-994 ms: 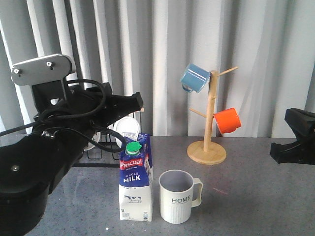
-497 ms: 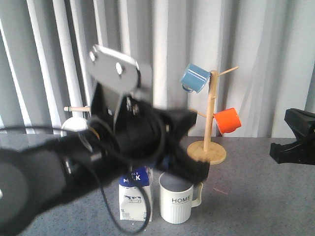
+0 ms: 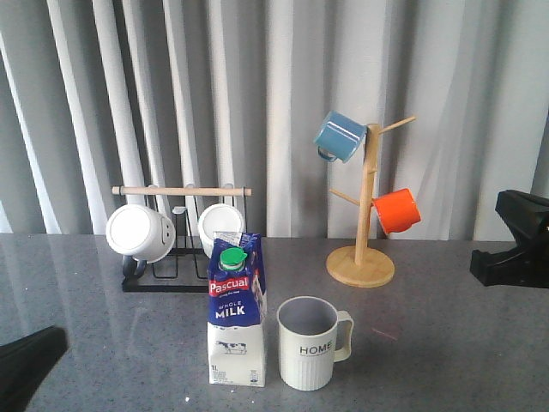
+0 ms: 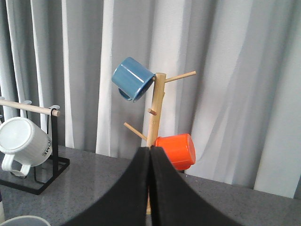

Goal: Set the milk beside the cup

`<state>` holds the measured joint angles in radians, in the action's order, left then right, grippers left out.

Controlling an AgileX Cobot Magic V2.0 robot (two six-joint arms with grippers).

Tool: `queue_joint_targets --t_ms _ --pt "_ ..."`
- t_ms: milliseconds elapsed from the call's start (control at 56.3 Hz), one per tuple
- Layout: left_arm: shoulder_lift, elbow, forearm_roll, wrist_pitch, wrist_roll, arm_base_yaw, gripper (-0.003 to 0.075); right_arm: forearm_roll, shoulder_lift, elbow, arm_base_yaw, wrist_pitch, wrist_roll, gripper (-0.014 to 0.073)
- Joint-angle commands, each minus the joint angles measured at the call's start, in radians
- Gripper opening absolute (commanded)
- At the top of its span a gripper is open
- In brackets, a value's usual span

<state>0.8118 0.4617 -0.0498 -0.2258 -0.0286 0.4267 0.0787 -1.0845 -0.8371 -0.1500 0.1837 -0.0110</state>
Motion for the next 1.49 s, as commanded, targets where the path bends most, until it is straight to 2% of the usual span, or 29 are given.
queue_joint_targets --t_ms 0,71,160,320,479,586,764,817,959,1190,1474 --pt "-0.164 -0.09 0.026 -0.133 -0.136 -0.006 -0.0006 0.01 0.019 -0.032 0.004 0.069 0.001 -0.0008" --pt "-0.278 -0.163 0.019 -0.132 -0.191 -0.011 -0.0006 0.01 0.019 -0.032 0.004 0.069 0.001 -0.0008" --pt "-0.375 -0.244 0.015 -0.131 -0.167 -0.06 -0.0006 0.01 0.019 -0.032 0.004 0.069 0.001 -0.0008" --pt "-0.494 -0.351 0.026 -0.119 0.029 -0.205 -0.0006 0.01 0.019 -0.032 0.004 0.069 0.001 -0.0008" --pt "-0.544 -0.368 0.192 -0.045 0.223 -0.3 -0.0006 0.01 0.019 -0.032 0.004 0.069 0.001 -0.0008" --pt "-0.585 -0.368 0.253 0.009 0.303 -0.332 -0.0006 0.01 0.019 -0.032 0.004 0.069 0.001 -0.0008" --pt "-0.657 -0.467 0.241 -0.043 0.302 -0.338 -0.0006 0.01 0.019 -0.032 0.004 0.068 0.001 -0.0008" --pt "-0.678 -0.466 0.234 0.02 0.31 -0.338 -0.0006 0.01 0.019 -0.032 0.004 0.068 0.001 -0.0008" --pt "-0.711 -0.466 0.204 0.069 0.268 -0.339 -0.0006 0.01 0.019 -0.032 0.004 0.066 0.001 -0.0008" --pt "-0.798 -0.466 0.031 0.166 0.074 -0.339 -0.0006 0.01 0.019 -0.032 0.004 0.066 0.001 -0.0008" --pt "-0.836 -0.466 0.022 0.203 0.068 -0.339 -0.0006 0.01 0.019 -0.032 0.004 0.065 0.001 -0.0008"
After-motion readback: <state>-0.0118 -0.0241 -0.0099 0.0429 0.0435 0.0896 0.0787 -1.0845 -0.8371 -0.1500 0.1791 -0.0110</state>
